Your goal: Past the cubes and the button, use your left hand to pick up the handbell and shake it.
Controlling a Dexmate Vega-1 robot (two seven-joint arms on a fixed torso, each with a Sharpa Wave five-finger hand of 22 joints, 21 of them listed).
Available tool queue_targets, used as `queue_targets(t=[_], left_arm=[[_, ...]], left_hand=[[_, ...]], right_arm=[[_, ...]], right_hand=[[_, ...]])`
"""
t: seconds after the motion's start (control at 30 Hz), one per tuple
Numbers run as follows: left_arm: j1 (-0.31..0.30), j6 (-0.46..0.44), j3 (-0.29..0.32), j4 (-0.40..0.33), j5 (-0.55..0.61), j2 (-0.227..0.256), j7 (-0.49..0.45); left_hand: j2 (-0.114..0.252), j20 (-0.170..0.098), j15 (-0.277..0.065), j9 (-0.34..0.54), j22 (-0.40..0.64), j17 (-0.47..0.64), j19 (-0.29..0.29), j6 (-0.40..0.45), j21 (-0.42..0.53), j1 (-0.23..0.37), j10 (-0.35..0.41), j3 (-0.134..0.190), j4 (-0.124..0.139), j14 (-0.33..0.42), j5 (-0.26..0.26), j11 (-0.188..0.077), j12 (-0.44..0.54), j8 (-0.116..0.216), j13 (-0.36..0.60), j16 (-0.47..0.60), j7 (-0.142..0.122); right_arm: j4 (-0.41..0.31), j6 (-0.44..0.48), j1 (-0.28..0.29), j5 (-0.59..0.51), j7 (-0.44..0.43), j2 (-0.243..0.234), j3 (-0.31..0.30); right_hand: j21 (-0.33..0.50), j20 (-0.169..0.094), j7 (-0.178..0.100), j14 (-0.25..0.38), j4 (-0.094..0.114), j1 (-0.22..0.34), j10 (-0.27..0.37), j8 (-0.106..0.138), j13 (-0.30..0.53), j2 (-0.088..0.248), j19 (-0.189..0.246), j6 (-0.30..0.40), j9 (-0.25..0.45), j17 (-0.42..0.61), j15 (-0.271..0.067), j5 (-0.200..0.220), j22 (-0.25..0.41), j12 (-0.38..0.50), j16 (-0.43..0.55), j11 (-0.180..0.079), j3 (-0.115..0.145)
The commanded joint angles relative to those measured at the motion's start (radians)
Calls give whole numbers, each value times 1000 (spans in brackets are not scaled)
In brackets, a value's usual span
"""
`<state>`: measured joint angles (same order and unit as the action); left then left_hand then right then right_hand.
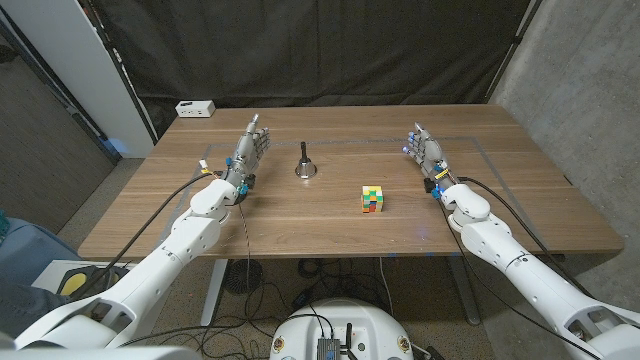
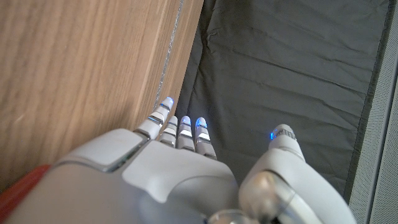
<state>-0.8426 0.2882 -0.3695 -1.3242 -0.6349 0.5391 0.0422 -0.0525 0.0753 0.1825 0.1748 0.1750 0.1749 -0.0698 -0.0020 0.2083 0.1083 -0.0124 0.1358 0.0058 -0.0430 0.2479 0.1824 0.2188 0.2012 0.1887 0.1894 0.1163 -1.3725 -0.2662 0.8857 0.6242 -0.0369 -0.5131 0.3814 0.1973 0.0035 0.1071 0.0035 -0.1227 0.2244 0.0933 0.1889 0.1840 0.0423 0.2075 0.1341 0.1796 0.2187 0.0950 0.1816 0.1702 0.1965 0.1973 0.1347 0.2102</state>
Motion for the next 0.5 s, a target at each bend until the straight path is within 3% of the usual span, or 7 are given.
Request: queue_targets(t=[0.03,0.2,0.3,0.33,0.5], left_arm=[[-8,86,9,15,35,3,3],[-25,131,17,6,65,-1,-34],[-34,154,20,-3,89,1,-56],[-38,158,22,-9,97,3,-65],[-50,182,30,-28,145,15,-110]], left_hand=[[25,-16,6,5,3,4,5,11,-3,36,11,24,-11,13,-9,7,4,2,1,6,77],[68,-11,-6,6,3,3,60,55,9,111,57,63,-53,66,-41,2,12,10,2,14,73],[74,-14,-14,5,3,3,93,82,14,139,97,75,-73,103,-55,1,22,12,3,18,70],[75,-14,-16,5,3,2,107,90,16,149,108,79,-81,110,-58,-13,24,12,3,17,69],[77,-13,-28,5,3,2,134,111,21,171,126,87,-97,135,-64,-20,25,14,3,19,63]], right_arm=[[-25,-7,16,-18,-23,0,4],[-44,-10,32,-18,-35,1,2],[-63,-10,46,-18,-46,-2,-1],[-71,-12,52,-25,-54,-5,-2],[-97,-17,71,-29,-76,-8,-10]], right_hand=[[4,0,2,3,0,11,2,7,2,-1,11,8,5,3,7,2,3,9,9,6,7],[4,0,1,5,-2,13,3,7,2,0,12,10,5,2,6,2,3,8,9,6,8],[5,-1,1,5,-3,15,3,8,2,1,13,12,5,2,6,2,3,8,9,6,9],[5,-1,1,5,-3,16,4,8,2,2,14,12,5,2,6,2,3,9,9,7,9],[6,-1,-1,7,-5,19,4,9,3,4,17,16,5,1,6,1,3,9,9,8,11]])
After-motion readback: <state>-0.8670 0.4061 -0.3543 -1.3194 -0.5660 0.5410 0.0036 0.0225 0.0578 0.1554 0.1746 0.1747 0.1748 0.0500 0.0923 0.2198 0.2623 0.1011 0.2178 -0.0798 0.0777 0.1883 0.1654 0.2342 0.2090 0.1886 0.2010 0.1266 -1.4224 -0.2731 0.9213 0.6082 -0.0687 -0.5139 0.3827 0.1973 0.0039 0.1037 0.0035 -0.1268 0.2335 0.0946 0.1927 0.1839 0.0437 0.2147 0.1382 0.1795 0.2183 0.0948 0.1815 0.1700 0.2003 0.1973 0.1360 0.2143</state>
